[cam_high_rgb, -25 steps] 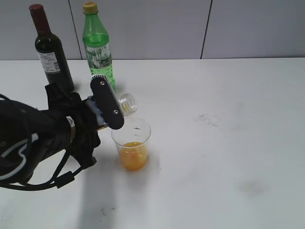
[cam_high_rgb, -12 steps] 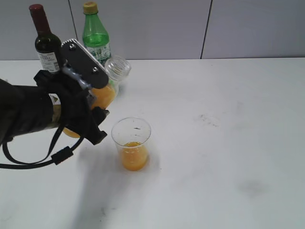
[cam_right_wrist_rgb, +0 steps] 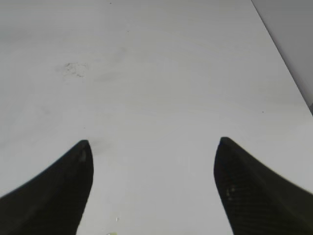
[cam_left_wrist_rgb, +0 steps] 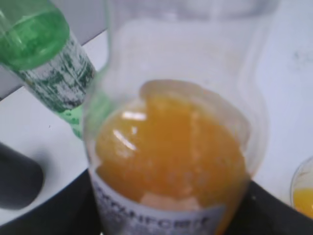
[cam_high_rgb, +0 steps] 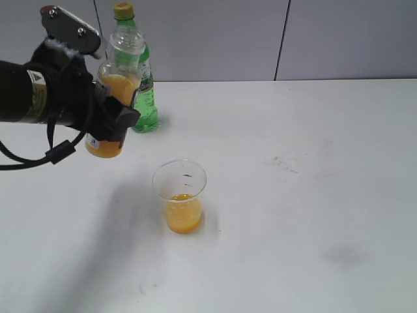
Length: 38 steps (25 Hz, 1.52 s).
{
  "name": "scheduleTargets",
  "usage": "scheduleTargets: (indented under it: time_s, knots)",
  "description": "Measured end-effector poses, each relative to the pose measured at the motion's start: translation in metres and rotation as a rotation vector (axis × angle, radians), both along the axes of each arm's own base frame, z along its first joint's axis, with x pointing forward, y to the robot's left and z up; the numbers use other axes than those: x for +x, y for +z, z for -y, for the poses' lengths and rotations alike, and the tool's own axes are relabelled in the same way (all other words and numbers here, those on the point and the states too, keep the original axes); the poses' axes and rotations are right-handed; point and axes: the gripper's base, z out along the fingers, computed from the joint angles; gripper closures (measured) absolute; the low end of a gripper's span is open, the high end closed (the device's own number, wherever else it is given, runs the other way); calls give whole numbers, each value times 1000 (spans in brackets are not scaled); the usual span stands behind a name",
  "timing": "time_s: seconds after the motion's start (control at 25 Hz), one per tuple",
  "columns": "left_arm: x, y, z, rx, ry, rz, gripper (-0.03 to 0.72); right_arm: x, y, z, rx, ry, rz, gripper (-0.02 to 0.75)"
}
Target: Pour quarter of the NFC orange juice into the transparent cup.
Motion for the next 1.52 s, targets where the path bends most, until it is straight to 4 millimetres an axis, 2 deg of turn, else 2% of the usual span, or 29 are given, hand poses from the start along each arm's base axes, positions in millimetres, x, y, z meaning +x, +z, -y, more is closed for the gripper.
scheduleTargets:
  time_s: [0.2, 0.36, 0.48, 0.76, 1.04, 1.24, 1.52]
  knots:
    - [28, 6, 6, -35, -147, 7, 212, 0, 0, 0, 0, 0, 0, 148]
    - [46, 3, 14, -181, -260, 40, 212, 0, 0, 0, 0, 0, 1, 148]
    - [57, -2, 20, -311, -293, 83, 212, 0, 0, 0, 0, 0, 1, 148]
    - [95, -11, 42, -395, -362, 158, 212, 0, 0, 0, 0, 0, 1, 148]
    - [123, -41, 85, -430, -434, 151, 212, 0, 0, 0, 0, 0, 1, 148]
    - [128, -63, 111, -436, -440, 142, 212, 0, 0, 0, 0, 0, 0, 148]
    - [133, -93, 125, -426, -345, 129, 212, 0, 0, 0, 0, 0, 0, 148]
